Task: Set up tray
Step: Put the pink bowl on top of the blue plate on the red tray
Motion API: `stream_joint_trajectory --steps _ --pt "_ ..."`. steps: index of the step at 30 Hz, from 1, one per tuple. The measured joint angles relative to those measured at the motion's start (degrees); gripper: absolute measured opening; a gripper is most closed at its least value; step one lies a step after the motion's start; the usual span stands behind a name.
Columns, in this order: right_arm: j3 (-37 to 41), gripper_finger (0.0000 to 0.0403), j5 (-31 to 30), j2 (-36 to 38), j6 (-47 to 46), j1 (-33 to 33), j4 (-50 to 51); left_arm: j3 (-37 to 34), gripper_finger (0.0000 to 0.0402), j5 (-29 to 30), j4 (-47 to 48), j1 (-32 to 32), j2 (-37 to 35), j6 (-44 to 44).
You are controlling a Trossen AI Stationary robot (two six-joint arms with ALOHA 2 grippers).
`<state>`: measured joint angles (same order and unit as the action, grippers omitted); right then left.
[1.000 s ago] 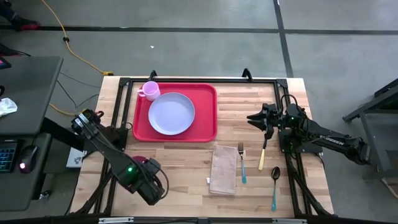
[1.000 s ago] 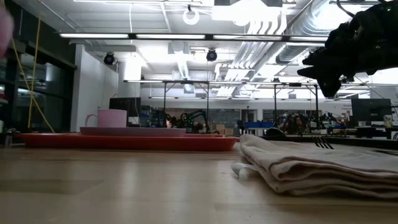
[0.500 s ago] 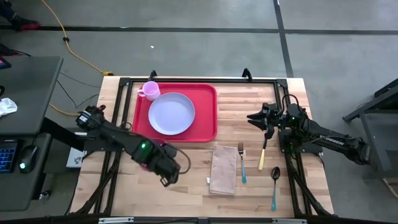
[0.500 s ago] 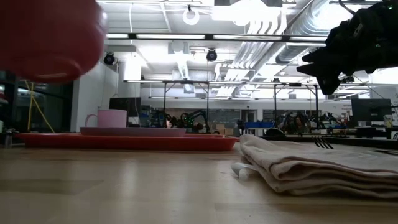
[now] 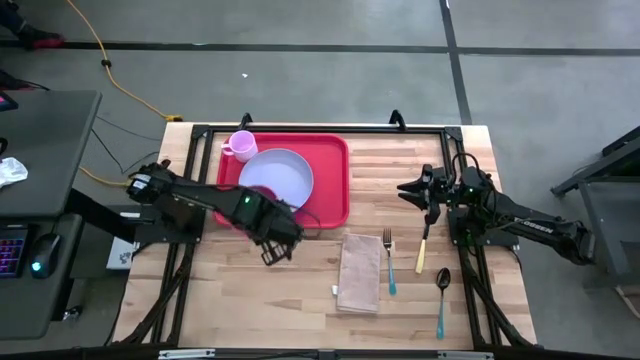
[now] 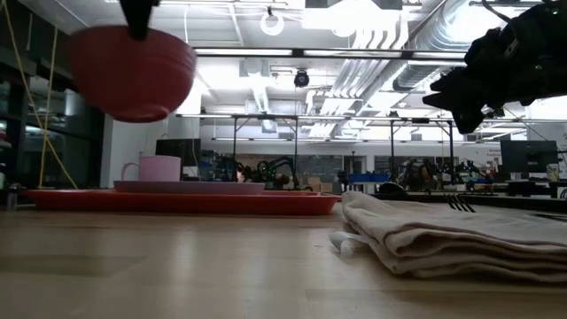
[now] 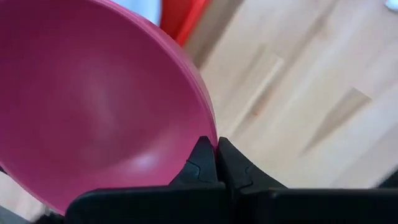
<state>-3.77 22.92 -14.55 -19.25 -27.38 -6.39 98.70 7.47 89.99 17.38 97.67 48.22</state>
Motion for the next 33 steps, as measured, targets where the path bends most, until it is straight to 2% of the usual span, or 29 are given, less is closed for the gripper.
stream_joint_trajectory --steps 16,24,33 --pt "0.0 0.0114 -2.0 0.0 -1.4 0.0 -0.1 0.0 0.0012 4.5 -0.1 -15.5 0.0 -23.9" --pt "0.0 0.0114 -2.0 0.0 -1.3 0.0 -0.1 0.0 0.0012 6.6 -2.3 -21.1 0.2 -28.9" --pt "0.0 0.0114 -2.0 0.0 -1.3 0.0 0.3 0.0 0.0012 6.9 -3.1 -22.3 5.2 -32.1"
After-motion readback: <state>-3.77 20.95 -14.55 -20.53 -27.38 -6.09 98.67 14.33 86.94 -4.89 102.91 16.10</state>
